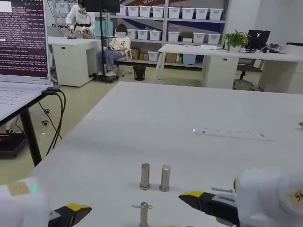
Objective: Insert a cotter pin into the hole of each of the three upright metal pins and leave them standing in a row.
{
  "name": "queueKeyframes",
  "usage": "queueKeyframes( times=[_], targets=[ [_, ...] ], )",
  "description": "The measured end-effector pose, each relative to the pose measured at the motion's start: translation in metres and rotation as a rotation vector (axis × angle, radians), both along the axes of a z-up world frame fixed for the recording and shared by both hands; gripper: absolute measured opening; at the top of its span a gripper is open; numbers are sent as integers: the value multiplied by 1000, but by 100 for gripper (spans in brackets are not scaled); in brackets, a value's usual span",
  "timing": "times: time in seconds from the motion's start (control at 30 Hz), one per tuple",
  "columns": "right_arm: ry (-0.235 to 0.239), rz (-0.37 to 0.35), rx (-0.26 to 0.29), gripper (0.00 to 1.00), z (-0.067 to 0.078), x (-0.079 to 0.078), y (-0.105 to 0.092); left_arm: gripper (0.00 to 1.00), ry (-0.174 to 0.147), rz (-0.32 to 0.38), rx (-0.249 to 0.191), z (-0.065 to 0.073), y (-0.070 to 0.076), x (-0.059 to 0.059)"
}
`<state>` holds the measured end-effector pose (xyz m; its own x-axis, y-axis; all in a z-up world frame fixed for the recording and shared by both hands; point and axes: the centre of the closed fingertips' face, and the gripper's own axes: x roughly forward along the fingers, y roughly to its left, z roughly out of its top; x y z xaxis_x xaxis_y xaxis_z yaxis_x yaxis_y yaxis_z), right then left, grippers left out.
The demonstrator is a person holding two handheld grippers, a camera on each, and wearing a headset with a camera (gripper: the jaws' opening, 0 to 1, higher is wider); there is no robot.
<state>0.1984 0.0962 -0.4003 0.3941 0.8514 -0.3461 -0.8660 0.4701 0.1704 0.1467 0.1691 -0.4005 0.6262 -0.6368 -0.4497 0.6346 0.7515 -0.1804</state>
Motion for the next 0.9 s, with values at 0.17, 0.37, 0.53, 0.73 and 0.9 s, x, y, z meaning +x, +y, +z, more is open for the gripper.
queueKeyframes(
  times=[0.17,0.37,0.53,0.73,0.9],
  targets=[
    [21,-77,-14,67,-1,0,-30,99,-13,-9,-43,8,-4,-1],
    [43,-186,32,83,2,-3,-60,99,-15,-33,-37,9,-2,-1],
    [55,-228,36,87,-3,-9,-77,99,-13,-45,-22,7,2,0],
    [58,-270,-32,87,-10,-20,-98,99,-21,-48,-12,7,4,2],
    [46,-327,-25,87,-3,-21,-115,99,-27,-52,5,8,6,6]
  ],
)
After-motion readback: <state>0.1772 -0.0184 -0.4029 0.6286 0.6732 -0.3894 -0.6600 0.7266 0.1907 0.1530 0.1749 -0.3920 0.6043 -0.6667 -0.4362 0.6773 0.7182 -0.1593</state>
